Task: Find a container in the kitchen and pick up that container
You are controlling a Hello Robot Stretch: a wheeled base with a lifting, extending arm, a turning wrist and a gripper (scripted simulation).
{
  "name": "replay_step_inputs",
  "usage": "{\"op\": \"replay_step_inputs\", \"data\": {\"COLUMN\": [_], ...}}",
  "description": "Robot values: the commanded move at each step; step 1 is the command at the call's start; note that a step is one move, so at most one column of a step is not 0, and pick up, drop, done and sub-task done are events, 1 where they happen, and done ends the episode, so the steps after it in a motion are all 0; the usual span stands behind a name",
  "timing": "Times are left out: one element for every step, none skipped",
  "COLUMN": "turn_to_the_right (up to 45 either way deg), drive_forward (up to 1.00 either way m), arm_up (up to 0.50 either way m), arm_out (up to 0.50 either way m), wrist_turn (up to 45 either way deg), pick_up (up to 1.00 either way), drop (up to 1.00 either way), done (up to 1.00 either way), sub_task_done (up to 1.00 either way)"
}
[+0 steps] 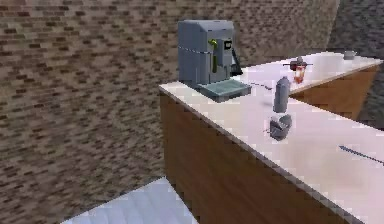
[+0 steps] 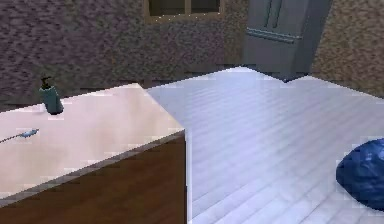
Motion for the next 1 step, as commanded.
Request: {"op": "replay_step_inputs", "data": {"turn_to_the_right": [45.0], "drive_forward": [0.0], "arm_up": [0.0], "arm_out": [0.0], "wrist_turn": [0.0], "pick_up": [0.0], "drop": [0.0], "done": [0.0], "sub_task_done": [0.0]}}
